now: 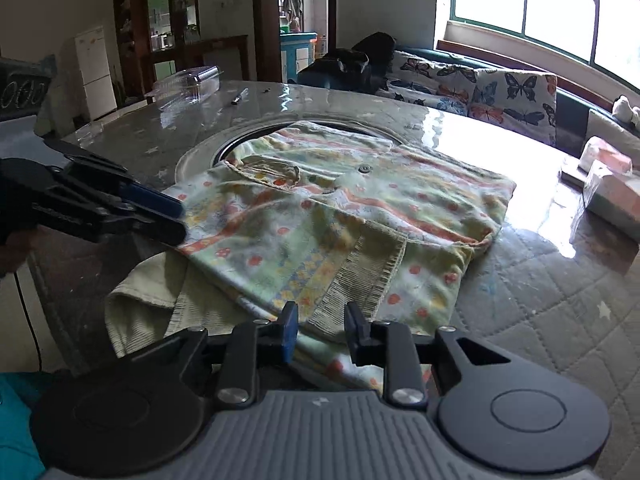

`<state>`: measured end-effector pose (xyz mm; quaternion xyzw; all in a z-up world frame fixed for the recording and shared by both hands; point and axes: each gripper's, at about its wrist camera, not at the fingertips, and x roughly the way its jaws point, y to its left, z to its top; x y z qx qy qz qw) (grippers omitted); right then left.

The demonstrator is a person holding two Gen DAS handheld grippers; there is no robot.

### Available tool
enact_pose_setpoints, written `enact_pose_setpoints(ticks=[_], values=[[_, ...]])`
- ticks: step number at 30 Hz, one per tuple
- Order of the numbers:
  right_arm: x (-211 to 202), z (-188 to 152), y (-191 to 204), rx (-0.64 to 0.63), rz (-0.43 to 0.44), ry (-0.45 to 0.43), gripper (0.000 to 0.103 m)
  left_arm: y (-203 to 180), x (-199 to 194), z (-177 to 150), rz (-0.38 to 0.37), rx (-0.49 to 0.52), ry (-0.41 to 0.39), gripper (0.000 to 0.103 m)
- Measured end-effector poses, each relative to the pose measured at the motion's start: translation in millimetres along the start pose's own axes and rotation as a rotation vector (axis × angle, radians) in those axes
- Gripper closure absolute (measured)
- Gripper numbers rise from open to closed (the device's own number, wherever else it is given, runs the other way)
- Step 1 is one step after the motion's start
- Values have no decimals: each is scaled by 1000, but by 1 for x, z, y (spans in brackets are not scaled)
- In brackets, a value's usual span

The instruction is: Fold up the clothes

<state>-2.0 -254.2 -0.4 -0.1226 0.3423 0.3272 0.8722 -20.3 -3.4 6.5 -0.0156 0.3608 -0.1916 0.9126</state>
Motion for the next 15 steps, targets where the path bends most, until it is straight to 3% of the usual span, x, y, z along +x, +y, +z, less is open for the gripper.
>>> enact_pose_setpoints(ticks=[9, 15], values=[[-14, -7, 12, -64, 15, 24, 71, -24, -23, -42, 30, 336, 34, 53], [-19, -12, 16, -83, 18, 43, 68, -52, -15, -57, 18, 532, -47, 52]])
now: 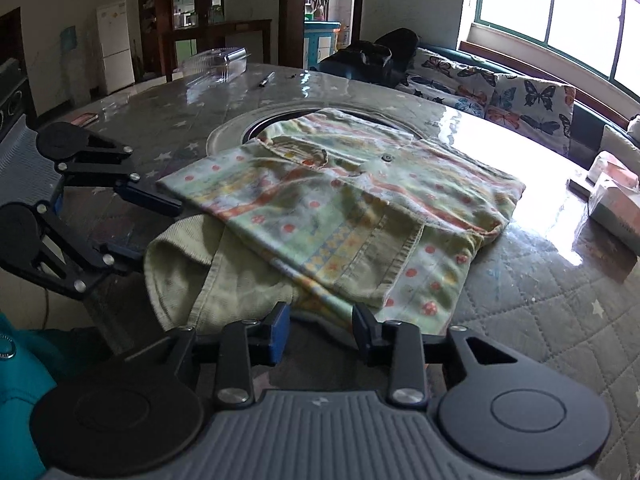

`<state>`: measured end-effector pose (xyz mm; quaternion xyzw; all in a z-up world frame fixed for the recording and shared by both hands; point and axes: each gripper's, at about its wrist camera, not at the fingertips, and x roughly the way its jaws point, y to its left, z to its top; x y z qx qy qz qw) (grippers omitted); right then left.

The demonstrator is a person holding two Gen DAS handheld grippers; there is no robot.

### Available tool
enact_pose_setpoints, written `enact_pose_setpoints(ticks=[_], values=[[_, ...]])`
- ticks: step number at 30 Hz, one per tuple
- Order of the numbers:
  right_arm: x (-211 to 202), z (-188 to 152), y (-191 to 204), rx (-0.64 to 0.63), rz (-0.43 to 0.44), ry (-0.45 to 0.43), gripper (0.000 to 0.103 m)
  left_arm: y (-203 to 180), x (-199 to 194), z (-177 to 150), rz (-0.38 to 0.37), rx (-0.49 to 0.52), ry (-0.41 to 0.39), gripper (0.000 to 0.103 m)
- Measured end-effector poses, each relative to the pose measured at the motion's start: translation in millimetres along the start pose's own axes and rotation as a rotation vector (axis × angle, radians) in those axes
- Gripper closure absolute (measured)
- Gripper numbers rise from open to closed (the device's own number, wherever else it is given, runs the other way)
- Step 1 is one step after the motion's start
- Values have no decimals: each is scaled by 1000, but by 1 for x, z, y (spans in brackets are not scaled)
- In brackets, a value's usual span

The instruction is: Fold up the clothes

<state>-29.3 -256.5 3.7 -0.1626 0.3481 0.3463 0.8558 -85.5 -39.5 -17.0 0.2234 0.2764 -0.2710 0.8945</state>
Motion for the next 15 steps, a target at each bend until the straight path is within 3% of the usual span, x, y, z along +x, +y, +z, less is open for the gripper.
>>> enact_pose_setpoints(ticks=[4, 15], values=[[-1, -3, 3, -6, 0, 8, 64, -8, 8, 3, -6, 46, -52, 52], [1, -5, 5, -23, 7, 22, 60, 2, 11, 11, -32, 4, -135, 59]])
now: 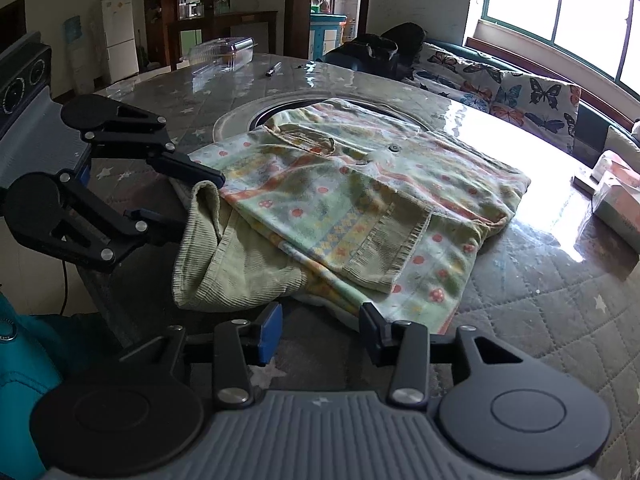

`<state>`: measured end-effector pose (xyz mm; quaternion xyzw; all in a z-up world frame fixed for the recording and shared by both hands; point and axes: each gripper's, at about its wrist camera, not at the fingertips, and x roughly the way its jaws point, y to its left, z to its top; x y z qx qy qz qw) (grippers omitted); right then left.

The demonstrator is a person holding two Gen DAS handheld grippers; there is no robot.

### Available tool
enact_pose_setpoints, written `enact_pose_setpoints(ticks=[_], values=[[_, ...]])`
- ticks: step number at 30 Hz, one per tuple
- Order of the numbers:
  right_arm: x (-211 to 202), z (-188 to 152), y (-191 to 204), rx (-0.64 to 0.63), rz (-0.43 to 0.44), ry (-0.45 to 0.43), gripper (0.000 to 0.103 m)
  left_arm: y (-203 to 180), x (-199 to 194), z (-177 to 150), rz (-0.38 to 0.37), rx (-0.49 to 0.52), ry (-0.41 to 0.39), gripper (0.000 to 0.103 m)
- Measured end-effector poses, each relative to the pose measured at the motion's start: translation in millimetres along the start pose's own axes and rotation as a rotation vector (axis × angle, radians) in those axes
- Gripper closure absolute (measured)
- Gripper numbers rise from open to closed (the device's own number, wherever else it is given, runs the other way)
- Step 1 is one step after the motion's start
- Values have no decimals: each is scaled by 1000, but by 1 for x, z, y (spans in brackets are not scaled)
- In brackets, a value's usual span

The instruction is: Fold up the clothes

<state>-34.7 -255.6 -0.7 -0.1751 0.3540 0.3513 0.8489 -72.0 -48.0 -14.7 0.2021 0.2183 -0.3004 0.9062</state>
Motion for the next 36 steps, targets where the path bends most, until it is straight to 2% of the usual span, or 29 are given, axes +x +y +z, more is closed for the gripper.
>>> enact_pose_setpoints(ticks=[2, 4, 7, 11, 16, 21, 22, 23, 26, 27, 28, 30, 36], values=[[0, 0, 1, -7, 2, 2, 58, 0, 1, 0, -16, 0, 1, 63], [0, 0, 1, -15, 1, 2, 57, 2, 1, -1, -27, -12, 1, 78], [-1, 1, 3, -33, -2, -6, 56, 9, 0, 0, -41, -54, -3, 91], [0, 7, 4, -66, -11, -31, 49, 35, -1, 7, -57, -214, -18, 94], [9, 18, 6, -97, -1, -70, 49, 64, 4, 23, -67, -345, -36, 94], [27, 30, 6, -80, 37, -90, 57, 81, 14, 29, -75, -409, -28, 94], [30, 32, 6, -70, 41, -94, 64, 84, 15, 30, -75, -417, -25, 94], [32, 35, 4, -52, 45, -98, 71, 86, 16, 30, -76, -425, -22, 93], [36, 42, -4, 15, 61, -98, 80, 86, 11, 24, -61, -426, -11, 87], [36, 44, -6, 28, 65, -100, 82, 85, 8, 22, -53, -425, -9, 82], [36, 46, -8, 40, 68, -102, 83, 85, 3, 18, -43, -422, -10, 70], [34, 51, -11, 55, 69, -110, 85, 83, -8, 12, -11, -403, -14, 56], [28, 63, -19, 91, 61, -138, 88, 71, -23, -5, 56, -304, 8, 46]])
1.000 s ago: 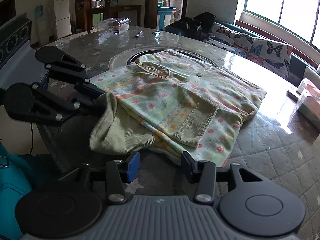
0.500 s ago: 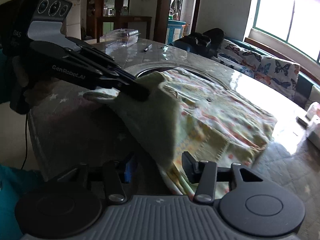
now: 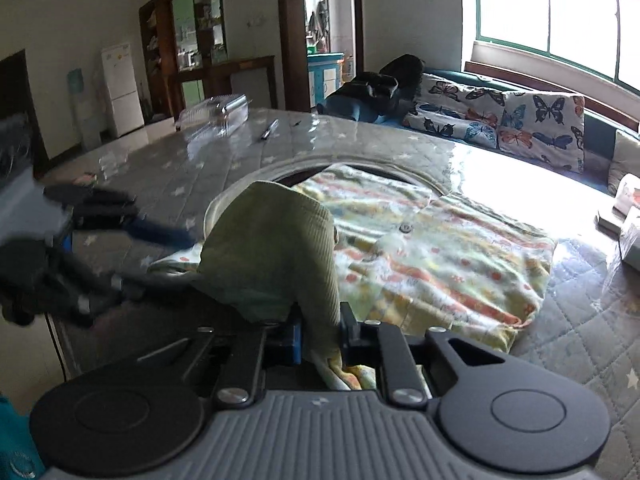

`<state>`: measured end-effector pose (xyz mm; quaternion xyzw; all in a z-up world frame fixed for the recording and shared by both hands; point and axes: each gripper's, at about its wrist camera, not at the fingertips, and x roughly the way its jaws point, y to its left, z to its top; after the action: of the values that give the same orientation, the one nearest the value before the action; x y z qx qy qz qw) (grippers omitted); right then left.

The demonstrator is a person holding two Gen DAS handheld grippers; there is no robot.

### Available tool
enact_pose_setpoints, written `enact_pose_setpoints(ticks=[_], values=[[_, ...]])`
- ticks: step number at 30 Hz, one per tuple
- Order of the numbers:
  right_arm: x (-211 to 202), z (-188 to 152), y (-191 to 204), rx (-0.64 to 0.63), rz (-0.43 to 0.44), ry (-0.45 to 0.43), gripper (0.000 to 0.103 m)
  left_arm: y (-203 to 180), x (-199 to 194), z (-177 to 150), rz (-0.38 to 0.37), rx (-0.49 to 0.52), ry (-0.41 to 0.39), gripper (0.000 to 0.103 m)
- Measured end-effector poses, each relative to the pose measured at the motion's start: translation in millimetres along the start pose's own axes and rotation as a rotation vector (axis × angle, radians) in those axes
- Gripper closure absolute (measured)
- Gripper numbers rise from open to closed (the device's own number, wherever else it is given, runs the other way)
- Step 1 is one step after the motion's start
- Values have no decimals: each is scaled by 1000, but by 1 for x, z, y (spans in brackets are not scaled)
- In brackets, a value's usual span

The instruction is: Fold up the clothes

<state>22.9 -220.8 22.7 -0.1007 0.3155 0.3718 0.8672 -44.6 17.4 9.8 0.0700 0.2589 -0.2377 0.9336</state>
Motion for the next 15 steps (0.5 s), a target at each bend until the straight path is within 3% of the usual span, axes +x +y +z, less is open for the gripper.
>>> enact_pose_setpoints(ticks=[6, 8, 10, 13, 15], values=[[-2, 3, 0, -1, -12, -18, 89, -7, 6, -12, 82, 134, 7, 46], [-2, 1, 0, 5, -11, -25, 91, -5, 9, -13, 91, 144, 8, 59], [-5, -2, 2, 11, -10, -36, 93, -1, 10, -14, 90, 141, 11, 82], [-12, -7, 7, 3, -8, -52, 94, 2, 4, -13, 64, 112, 1, 92], [-23, -10, 10, -7, 0, -66, 94, 0, -5, -12, 49, 110, -8, 93]])
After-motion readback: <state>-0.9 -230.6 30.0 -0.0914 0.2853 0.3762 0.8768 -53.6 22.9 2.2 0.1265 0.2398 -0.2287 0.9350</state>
